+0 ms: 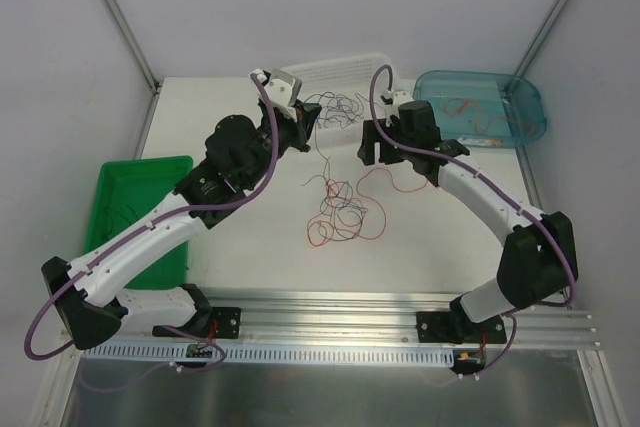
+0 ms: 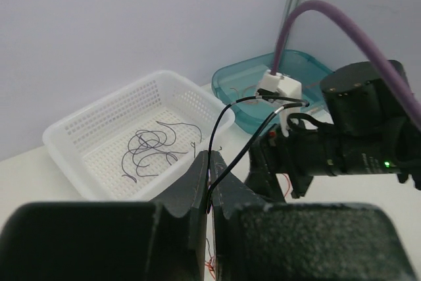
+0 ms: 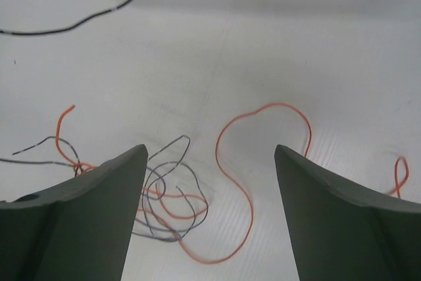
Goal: Untangle the cables
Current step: Place the cable in the bin.
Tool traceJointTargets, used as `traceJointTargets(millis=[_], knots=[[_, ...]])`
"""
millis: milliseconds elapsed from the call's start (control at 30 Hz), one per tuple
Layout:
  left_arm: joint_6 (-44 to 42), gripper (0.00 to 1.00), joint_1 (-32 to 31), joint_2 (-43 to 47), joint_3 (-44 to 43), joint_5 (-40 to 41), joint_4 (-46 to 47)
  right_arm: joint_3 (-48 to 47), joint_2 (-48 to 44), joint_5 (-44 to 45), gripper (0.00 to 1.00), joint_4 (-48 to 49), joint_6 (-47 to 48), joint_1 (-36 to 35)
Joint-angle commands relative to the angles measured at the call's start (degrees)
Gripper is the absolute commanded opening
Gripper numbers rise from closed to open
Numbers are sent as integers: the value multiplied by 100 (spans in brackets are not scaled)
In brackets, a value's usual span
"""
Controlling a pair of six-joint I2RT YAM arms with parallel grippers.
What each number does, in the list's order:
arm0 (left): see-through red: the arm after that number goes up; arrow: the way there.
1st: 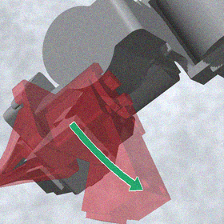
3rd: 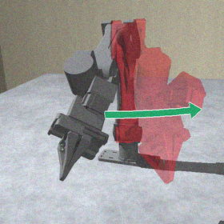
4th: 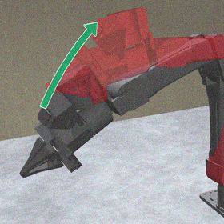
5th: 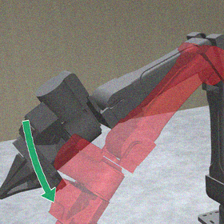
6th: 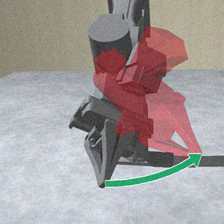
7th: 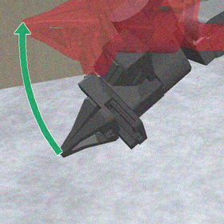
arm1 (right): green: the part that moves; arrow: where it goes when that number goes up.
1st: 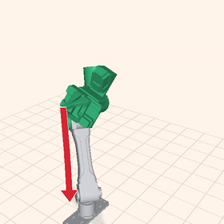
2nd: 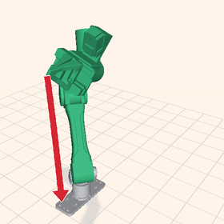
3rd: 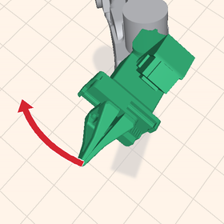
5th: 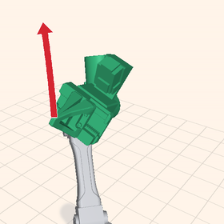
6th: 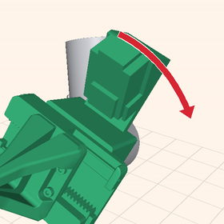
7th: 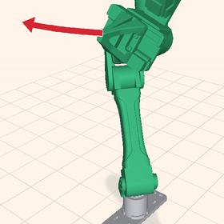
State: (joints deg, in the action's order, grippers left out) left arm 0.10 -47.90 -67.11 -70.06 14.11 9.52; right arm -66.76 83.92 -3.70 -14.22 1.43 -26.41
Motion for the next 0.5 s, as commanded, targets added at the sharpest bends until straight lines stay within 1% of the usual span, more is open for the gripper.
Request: traceJointTargets(millis=[0,33,100,133,233,300,400,467], knots=[[166,0,17,137,-271,-154,41,-372,413,-560,82,1113,893,110],[183,0,17,146,-297,-154,33,-555,545,-622,82,1253,1190,154],[218,0,17,163,-315,-128,24,-697,906,-763,83,1395,1403,189],[253,0,17,155,-332,-136,24,-863,1029,-859,83,1761,1517,241],[376,0,17,155,-359,-189,15,-1302,1679,-974,83,2018,1492,347],[490,0,17,155,-359,-250,-3,-1453,2064,-1027,80,2290,1509,409],[666,0,17,198,-315,-347,-11,-1927,2461,-1079,74,2257,1623,418],[737,0,17,277,-245,-435,-20,-2252,2795,-949,69,2222,1641,435]])
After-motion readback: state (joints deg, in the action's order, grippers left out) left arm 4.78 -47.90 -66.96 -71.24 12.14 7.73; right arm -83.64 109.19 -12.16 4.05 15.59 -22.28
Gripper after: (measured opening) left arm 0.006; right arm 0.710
